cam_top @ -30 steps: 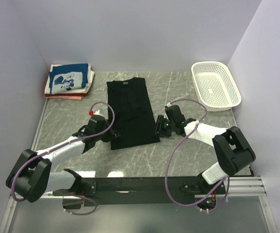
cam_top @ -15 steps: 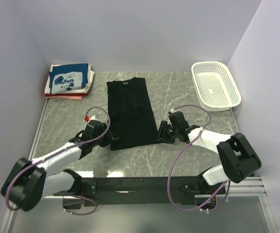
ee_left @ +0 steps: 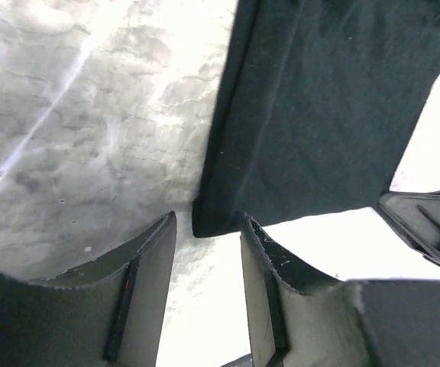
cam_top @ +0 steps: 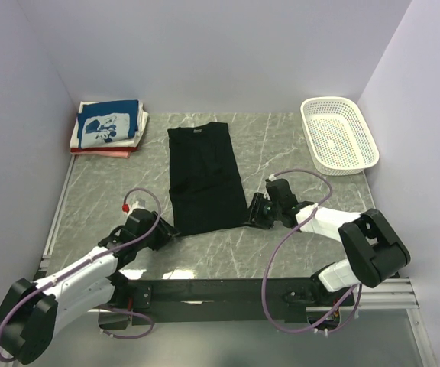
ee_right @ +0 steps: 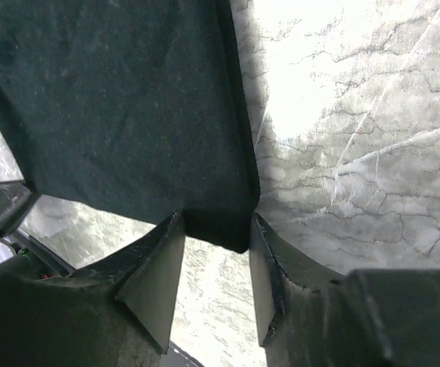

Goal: Fold and stack the t-shirts
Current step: Fold the tshirt

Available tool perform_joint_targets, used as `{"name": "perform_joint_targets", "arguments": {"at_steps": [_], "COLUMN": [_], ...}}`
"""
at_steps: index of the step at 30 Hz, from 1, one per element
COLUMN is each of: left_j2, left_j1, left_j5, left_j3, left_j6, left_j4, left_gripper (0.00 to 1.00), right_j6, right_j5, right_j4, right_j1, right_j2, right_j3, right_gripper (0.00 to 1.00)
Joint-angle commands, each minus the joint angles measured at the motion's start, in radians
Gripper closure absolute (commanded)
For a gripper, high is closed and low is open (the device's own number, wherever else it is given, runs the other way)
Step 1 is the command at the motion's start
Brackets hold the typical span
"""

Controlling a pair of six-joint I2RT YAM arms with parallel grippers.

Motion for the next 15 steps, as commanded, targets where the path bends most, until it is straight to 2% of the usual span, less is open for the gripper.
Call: {"name": "perform_joint_targets", "arguments": {"at_steps": [1, 6, 11, 13, 15], "left_j2": [-0.005, 0.030, 0.087, 0.105, 0.124], "left_j1": [-0.013, -0.019, -0.026, -0.029, -0.029], "left_j5": [0.004, -0.004, -0.004, -0.004, -0.005], "left_j3": [-0.034, -0.044, -0.050, -0.045, -0.034], "left_j6": [-0.035, -0.036, -0.042, -0.042, -0.035], "left_j4": [0.023, 0.056, 0.125, 0.133, 0.144], "left_gripper": [0.54, 0.54, 0.56, 0.61, 0.75], "right_j6": [0.015, 0.015, 0.015, 0.016, 0.015], "right_j5": [0.013, 0.027, 0.024, 0.018, 0.007], "right_j4": [0.060, 0.065, 0.072, 0.083, 0.086], "right_j1": [0.004, 0.002, 0.002, 0.002, 0.002], "right_j2": [0.018, 0.020, 0.027, 0.027, 0.027], "right_j3": [-0.018, -0.023, -0.023, -0.023, -0.020], "right_gripper": [0.57, 0.61, 0.73, 0.80, 0.89]}}
